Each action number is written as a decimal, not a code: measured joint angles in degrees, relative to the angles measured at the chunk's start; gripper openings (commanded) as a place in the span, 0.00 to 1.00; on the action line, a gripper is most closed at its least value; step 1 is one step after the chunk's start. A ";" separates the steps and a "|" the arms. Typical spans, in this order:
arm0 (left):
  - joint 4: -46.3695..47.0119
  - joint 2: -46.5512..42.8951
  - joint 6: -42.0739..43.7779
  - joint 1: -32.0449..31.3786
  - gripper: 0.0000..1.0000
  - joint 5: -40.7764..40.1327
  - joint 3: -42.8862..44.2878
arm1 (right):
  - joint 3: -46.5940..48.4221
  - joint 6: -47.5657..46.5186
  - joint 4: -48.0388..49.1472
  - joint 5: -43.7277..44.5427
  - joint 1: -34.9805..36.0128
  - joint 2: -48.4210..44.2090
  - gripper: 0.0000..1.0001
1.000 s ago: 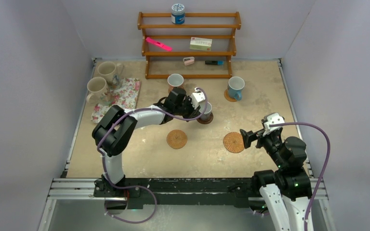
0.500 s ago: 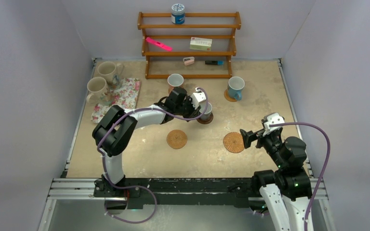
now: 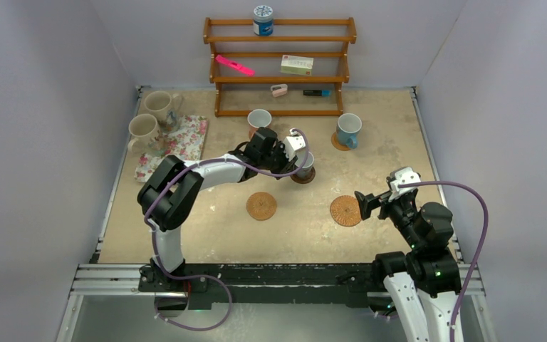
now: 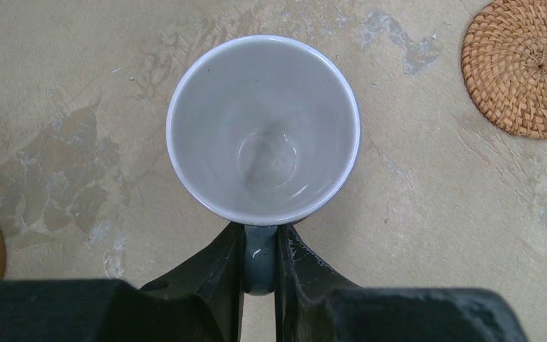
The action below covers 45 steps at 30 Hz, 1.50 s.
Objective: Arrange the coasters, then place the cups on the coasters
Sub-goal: Place the cup on the coaster.
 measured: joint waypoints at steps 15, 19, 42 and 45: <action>-0.81 0.04 0.02 0.00 0.20 0.07 0.46 | 0.00 0.00 0.00 0.00 0.00 0.00 0.99; -1.31 0.04 0.13 0.00 0.23 0.26 0.72 | 0.00 0.00 -0.02 0.00 0.00 0.00 0.99; -1.84 0.07 0.24 0.00 0.26 1.42 1.95 | 0.00 -0.02 -0.13 -0.02 0.00 0.00 0.99; -2.14 0.07 0.26 0.00 0.25 1.66 1.95 | 0.00 -0.02 -0.13 -0.02 0.00 0.00 0.99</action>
